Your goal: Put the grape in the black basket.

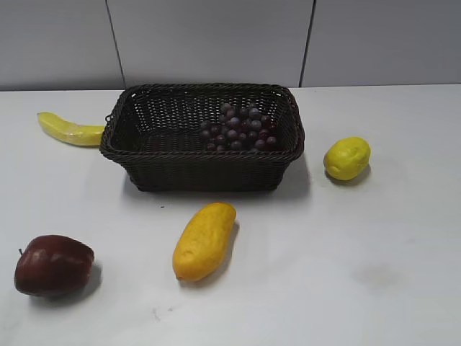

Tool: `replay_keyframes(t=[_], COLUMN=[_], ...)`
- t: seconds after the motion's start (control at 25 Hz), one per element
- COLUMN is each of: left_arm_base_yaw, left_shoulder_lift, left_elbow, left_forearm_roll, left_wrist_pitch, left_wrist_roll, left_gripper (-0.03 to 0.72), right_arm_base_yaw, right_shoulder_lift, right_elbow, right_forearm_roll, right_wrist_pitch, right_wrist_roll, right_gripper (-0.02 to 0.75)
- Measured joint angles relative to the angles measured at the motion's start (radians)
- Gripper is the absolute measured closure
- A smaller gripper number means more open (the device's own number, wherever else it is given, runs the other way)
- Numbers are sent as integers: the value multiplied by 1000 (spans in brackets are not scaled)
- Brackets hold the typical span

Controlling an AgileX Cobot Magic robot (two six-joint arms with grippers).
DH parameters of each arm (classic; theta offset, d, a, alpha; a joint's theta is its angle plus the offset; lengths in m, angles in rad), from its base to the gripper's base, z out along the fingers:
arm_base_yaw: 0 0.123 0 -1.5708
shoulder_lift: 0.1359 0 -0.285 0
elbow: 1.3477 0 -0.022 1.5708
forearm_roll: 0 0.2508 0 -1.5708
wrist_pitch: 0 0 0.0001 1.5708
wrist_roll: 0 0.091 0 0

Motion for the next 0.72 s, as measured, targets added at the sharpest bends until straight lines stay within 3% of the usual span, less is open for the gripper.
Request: replay_keyframes(t=[0.2, 0.72], left_arm_base_yaw=[0, 0], left_shoulder_lift=[0, 0], left_elbow=[0, 0], left_forearm_roll=[0, 0], left_wrist_pitch=[0, 0], left_wrist_roll=[0, 0], left_gripper=[208, 208], right_arm_base_yaw=[0, 0], right_shoulder_lift=[-150, -418], right_elbow=[87, 91], right_forearm_roll=[0, 1], right_wrist_pitch=[-24, -47], right_wrist_roll=[0, 0], right_gripper=[164, 164])
